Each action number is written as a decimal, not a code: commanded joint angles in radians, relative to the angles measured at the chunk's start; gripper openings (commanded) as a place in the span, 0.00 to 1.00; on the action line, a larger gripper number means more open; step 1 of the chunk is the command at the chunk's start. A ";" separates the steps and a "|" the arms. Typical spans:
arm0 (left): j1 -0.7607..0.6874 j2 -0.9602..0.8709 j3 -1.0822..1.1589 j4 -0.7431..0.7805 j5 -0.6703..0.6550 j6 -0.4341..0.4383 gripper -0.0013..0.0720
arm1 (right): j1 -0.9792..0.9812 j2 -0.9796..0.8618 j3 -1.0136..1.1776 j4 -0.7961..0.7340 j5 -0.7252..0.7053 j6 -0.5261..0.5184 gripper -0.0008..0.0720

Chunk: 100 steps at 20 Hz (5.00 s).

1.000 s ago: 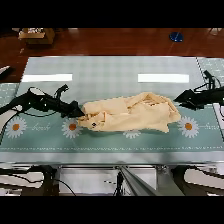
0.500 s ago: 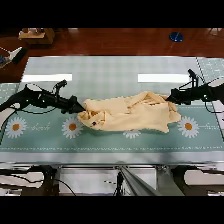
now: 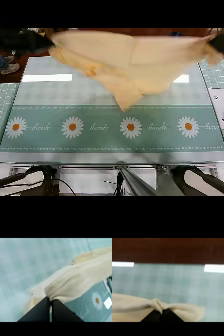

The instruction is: Fold the shirts.

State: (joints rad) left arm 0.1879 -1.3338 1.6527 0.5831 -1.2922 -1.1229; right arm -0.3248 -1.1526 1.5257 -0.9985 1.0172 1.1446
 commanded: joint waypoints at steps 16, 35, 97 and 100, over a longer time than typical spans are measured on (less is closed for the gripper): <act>0.024 0.632 0.451 0.455 -0.322 -0.340 0.05 | -0.003 0.537 0.367 -0.143 0.454 0.386 0.05; -0.024 0.415 -0.636 0.372 0.026 -0.185 0.05 | 0.050 0.105 -0.338 -0.072 0.354 0.294 0.05; -0.055 0.005 -1.150 0.153 0.200 -0.081 0.05 | -0.604 -0.113 -0.715 -0.073 0.386 0.046 0.81; -0.055 0.005 -1.150 0.153 0.200 -0.080 0.05 | -0.565 -0.114 -0.757 -0.053 0.311 0.046 0.81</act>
State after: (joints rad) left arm 0.1333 -1.3281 0.5030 0.7322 -1.0843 -1.2068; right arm -0.8967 -1.2663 0.8135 -1.0714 1.3884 1.1927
